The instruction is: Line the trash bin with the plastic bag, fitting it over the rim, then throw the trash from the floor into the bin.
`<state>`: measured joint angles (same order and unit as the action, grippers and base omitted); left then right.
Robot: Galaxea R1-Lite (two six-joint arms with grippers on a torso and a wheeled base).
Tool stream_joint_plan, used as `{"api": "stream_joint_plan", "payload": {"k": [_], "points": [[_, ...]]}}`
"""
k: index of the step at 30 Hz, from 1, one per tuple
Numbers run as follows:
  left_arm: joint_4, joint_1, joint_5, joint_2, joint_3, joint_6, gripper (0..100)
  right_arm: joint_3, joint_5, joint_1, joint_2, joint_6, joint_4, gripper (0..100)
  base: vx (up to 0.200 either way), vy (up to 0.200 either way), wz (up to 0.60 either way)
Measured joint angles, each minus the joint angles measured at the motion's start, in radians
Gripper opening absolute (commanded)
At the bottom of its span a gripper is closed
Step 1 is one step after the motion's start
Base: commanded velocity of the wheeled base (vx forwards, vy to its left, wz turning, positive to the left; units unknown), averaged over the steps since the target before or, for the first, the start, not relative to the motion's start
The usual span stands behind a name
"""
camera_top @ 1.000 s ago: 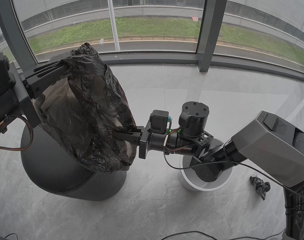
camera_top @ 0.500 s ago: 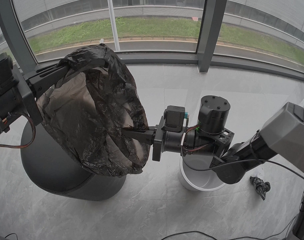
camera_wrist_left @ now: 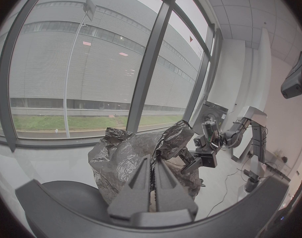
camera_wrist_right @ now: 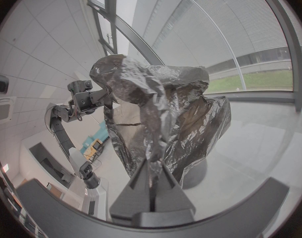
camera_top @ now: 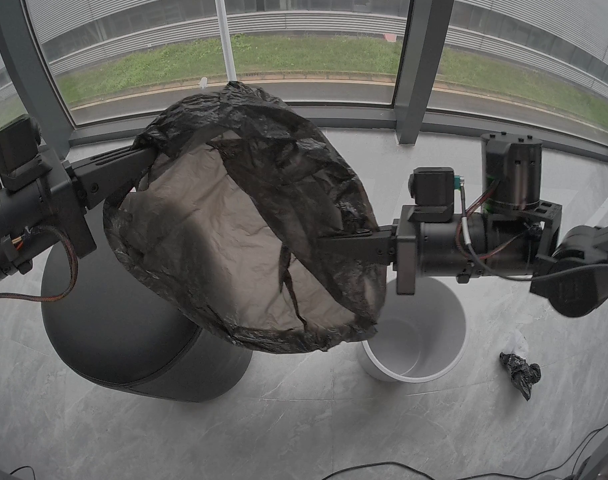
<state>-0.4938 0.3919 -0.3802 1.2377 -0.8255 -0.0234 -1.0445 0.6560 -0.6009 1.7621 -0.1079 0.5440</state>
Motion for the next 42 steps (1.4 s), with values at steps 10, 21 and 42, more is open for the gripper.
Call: {"api": "stream_joint_plan", "payload": {"k": [10, 21, 42], "points": [[-0.001, 0.001, -0.087, 0.059, -0.005, 0.053, 0, -0.182, -0.150, 0.069, -0.139, 0.117, -0.642, 0, 0.000, 0.000, 0.00], [-0.026, -0.009, -0.162, 0.167, -0.005, 0.084, 0, -0.454, -0.587, 0.024, -0.161, 0.200, -1.140, 0, 0.000, 0.000, 0.00], [-0.178, -0.055, -0.277, 0.324, 0.077, 0.093, 0, -0.339, -0.676, -0.012, -0.206, 0.259, -1.181, 0, 0.000, -0.143, 0.00]]}}
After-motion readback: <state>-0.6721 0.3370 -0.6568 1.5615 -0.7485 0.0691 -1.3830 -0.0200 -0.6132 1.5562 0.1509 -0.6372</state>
